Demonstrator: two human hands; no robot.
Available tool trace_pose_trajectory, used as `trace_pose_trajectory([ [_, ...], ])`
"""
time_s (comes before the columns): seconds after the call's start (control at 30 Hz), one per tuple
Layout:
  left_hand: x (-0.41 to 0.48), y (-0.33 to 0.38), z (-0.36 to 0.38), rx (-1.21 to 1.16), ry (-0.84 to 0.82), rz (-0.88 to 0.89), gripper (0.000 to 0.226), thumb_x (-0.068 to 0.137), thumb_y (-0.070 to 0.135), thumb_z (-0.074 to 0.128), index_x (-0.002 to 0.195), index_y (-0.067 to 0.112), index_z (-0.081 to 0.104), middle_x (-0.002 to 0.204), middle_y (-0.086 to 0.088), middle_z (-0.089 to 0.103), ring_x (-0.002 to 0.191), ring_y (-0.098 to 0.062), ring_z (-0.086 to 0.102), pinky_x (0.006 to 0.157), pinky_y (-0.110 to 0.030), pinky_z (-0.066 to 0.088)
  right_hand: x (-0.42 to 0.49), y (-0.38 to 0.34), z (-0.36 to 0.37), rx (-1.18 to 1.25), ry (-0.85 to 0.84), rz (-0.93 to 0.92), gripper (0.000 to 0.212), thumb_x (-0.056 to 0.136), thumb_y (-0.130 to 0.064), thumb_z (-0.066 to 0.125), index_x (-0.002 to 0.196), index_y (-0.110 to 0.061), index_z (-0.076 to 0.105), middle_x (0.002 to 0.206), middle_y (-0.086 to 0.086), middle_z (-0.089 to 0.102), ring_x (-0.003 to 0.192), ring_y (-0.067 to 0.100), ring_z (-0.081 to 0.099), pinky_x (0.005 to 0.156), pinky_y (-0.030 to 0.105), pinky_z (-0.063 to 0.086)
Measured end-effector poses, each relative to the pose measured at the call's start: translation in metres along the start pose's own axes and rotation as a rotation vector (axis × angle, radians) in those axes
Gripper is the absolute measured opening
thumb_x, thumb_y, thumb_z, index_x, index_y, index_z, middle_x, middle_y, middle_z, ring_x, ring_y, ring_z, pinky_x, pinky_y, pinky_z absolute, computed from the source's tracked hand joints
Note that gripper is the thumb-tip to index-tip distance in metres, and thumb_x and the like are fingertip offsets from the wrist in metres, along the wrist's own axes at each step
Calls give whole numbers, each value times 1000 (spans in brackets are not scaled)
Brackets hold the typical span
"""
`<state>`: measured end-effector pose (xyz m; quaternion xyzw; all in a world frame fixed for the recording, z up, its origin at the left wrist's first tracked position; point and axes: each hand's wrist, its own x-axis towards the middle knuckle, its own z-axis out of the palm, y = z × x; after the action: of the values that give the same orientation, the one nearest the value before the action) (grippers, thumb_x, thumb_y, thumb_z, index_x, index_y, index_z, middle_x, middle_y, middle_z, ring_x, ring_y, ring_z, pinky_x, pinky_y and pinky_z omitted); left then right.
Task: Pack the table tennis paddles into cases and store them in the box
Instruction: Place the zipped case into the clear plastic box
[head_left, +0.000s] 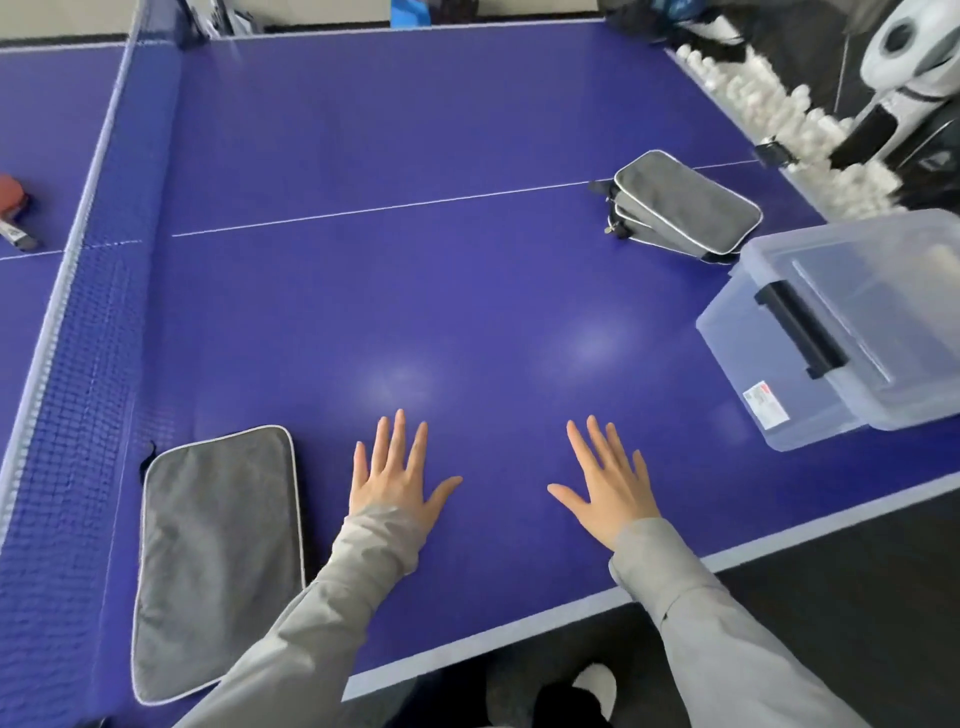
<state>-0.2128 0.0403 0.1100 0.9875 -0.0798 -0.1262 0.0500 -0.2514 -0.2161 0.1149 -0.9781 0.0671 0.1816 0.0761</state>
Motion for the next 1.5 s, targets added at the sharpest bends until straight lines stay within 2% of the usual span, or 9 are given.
trace_pose_trajectory([
  [0.4,-5,249,-10,-39,72,161,78,88,69,19,150,26,-1,159,3,-9,146,-17,-11,119,-41,2,-88,215,-57,141,280,95,77,91,-56,41,150,-31,-2,160,-1,3,148,20,1,118,42,12],
  [0.63,-3,358,-27,-161,90,164,76,89,66,23,150,26,3,160,4,-4,147,-16,-7,119,-39,4,-113,321,-89,194,305,195,75,92,-54,42,150,-28,2,160,1,4,148,21,1,119,43,16],
  [0.93,59,446,-43,-333,90,83,77,89,66,26,150,25,4,160,6,-1,147,-14,-3,119,-38,9,-64,399,-126,172,357,135,71,95,-48,42,151,-24,5,159,2,10,148,20,2,118,42,15],
  [1.17,127,487,-45,-629,111,-108,88,86,62,43,151,19,1,160,3,2,147,-15,4,117,-40,17,5,471,-164,187,351,111,69,95,-45,43,150,-23,10,158,3,16,147,20,6,117,41,18],
  [1.27,139,502,-44,-735,124,-137,95,85,59,50,150,19,-4,159,4,5,146,-17,10,114,-42,23,31,504,-183,237,368,134,68,95,-44,45,150,-22,13,158,4,18,147,19,7,117,41,16],
  [1.33,141,509,-40,-813,137,-154,98,84,55,56,150,19,-8,159,5,6,145,-17,13,113,-39,25,47,525,-196,291,376,173,68,94,-43,45,150,-20,15,157,5,19,147,20,10,118,41,17],
  [1.43,142,516,-32,-1019,172,-232,100,82,40,68,151,20,-3,157,4,15,143,-16,21,109,-27,24,74,552,-211,384,387,227,66,94,-38,50,149,-17,20,155,7,24,144,22,18,117,40,19],
  [1.5,143,517,-29,-1111,197,-306,98,78,32,73,151,20,9,151,2,31,137,-18,33,107,-26,29,94,567,-219,454,376,255,66,93,-36,53,148,-15,23,154,8,26,142,24,23,116,39,21],
])
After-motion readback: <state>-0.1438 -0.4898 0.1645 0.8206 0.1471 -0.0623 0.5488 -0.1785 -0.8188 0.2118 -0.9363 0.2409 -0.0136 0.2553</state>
